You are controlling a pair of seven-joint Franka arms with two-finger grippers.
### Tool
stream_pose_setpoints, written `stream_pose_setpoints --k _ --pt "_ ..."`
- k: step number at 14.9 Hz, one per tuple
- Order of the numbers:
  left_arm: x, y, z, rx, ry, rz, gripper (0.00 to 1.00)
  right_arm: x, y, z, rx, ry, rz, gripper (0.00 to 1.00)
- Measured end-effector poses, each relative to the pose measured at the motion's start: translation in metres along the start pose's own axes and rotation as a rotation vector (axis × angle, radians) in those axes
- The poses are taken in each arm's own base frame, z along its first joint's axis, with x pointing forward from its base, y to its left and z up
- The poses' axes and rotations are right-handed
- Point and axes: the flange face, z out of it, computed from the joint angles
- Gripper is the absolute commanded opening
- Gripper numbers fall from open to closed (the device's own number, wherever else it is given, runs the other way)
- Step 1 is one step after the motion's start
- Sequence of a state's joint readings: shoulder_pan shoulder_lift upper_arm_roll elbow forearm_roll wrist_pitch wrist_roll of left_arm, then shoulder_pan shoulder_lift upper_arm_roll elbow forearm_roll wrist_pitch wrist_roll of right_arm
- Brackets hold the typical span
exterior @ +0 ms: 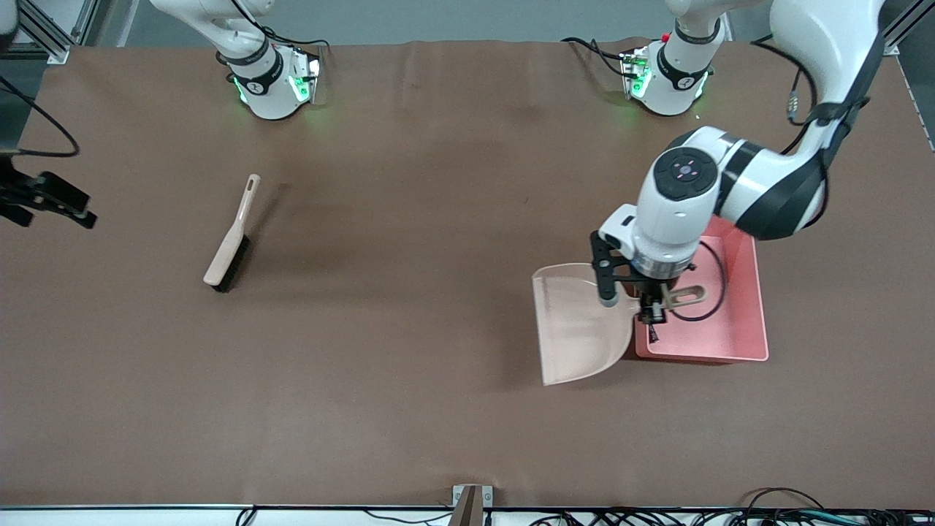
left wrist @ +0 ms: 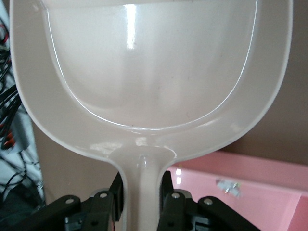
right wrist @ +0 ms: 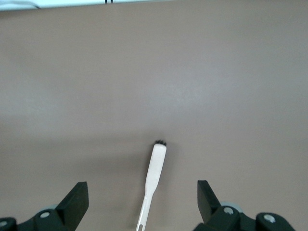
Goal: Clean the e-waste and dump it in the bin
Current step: 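Move the emptied dustpan back beside the bin with the left gripper, then lower the dustpan onto the table and open the left gripper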
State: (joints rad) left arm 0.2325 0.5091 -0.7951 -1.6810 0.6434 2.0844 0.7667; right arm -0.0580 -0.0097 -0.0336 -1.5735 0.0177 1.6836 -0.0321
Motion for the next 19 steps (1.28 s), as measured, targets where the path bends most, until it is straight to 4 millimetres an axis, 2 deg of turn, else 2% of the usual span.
stream_pose_setpoints --k 3,5,7,10,12,16,19 --pt "0.044 0.022 0.036 -0.074 0.032 -0.013 0.03 -0.004 0.001 -0.027 0.0 0.007 0.001 1.0" --pt "0.073 0.039 0.055 -0.113 0.045 0.004 0.03 -0.004 -0.001 -0.033 0.0 0.012 -0.001 1.0" --pt "0.091 0.052 0.068 -0.14 0.052 0.017 0.03 -0.007 -0.003 -0.037 0.001 -0.004 -0.006 1.0" --pt "0.106 0.065 0.088 -0.149 0.034 0.011 0.03 -0.01 -0.003 -0.056 0.0 0.008 -0.005 1.0" --pt "0.114 0.073 0.099 -0.146 0.02 0.009 0.03 -0.011 -0.002 -0.062 0.0 0.009 -0.003 1.0" --pt "0.123 0.081 0.11 -0.151 0.02 0.016 0.04 -0.018 0.001 -0.051 0.0 -0.081 0.003 1.0" --pt "0.124 0.086 0.113 -0.152 0.023 0.024 0.04 -0.018 0.004 -0.031 -0.012 -0.136 0.006 1.0"
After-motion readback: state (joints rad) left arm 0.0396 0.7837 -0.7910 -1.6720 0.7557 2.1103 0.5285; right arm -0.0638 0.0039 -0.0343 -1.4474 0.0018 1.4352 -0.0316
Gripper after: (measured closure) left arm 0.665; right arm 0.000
